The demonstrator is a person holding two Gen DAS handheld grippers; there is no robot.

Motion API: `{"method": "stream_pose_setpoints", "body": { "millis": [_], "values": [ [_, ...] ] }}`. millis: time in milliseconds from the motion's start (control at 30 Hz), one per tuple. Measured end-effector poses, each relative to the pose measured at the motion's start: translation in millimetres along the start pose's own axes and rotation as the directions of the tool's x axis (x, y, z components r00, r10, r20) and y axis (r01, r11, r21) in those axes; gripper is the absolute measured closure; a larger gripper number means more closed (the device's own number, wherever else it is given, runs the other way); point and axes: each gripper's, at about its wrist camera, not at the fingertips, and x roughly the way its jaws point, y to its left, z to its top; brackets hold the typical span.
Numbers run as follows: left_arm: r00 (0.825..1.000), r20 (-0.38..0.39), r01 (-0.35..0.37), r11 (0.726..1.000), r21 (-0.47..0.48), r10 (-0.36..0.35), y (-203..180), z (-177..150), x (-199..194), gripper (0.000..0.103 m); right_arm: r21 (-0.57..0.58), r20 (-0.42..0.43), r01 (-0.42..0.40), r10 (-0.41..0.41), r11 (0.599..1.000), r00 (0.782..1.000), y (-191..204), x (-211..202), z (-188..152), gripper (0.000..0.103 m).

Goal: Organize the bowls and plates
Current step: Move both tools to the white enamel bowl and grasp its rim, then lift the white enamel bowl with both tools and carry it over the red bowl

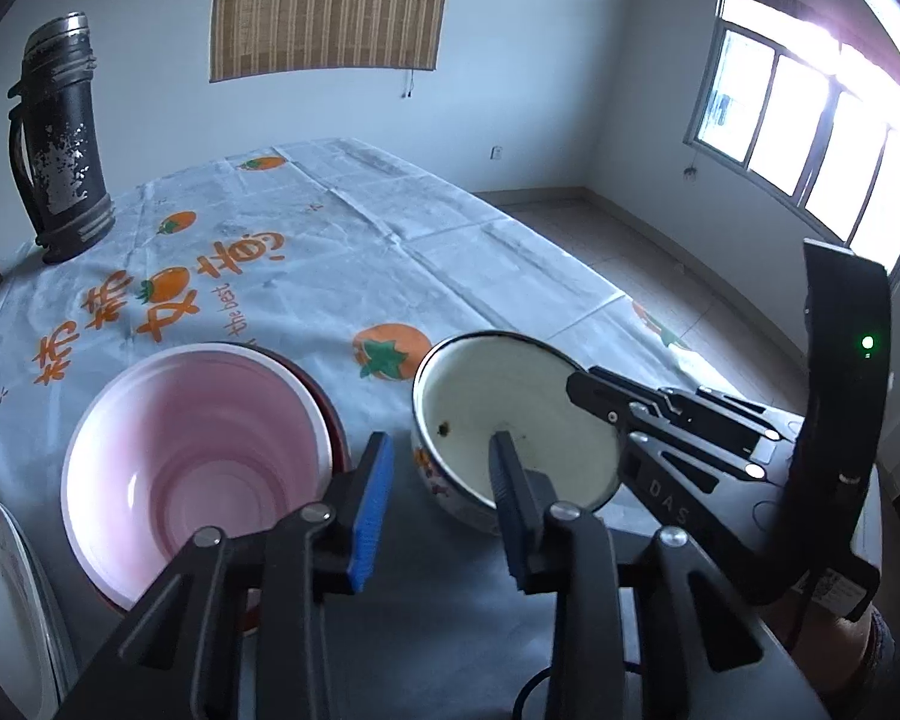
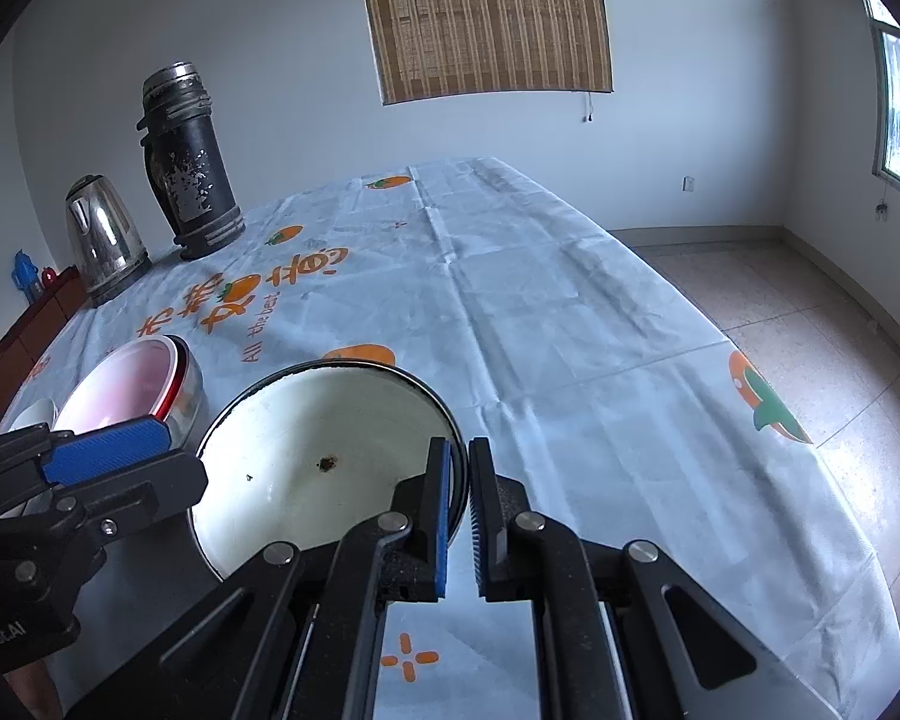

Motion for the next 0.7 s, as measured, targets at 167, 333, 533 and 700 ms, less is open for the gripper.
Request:
{"method": "stream_pose_setpoints", "body": {
  "millis": [167, 333, 533, 700],
  "values": [
    [0.999, -0.018, 0.039, 0.999, -0.006, -0.04, -0.8, -0.4, 4.8, 0.08, 0.014, 0.009, -0.02, 0.02, 1.0, 1.0, -3.6, 0.0, -1.1, 0.096],
    [0.999, -0.029, 0.018, 1.0, -0.017, -0.019, -1.0, -1.2, 10.4, 0.083, 0.011, 0.021, -0.028, 0.028, 1.0, 0.999, -2.6, -2.3, -1.2, 0.096],
    [1.0, -0.021, -0.005, 1.0, -0.015, 0.005, -2.6, -4.5, 8.2, 0.084, 0.015, 0.027, -0.038, 0.038, 0.999, 0.999, -1.9, -5.2, -2.8, 0.096],
    [1.0, -0.006, 0.005, 0.999, -0.036, -0.006, 3.2, -3.7, 1.5, 0.085, 0.018, 0.034, -0.052, 0.051, 0.998, 0.998, 0.6, -12.3, -2.7, 0.096]
  ]
}}
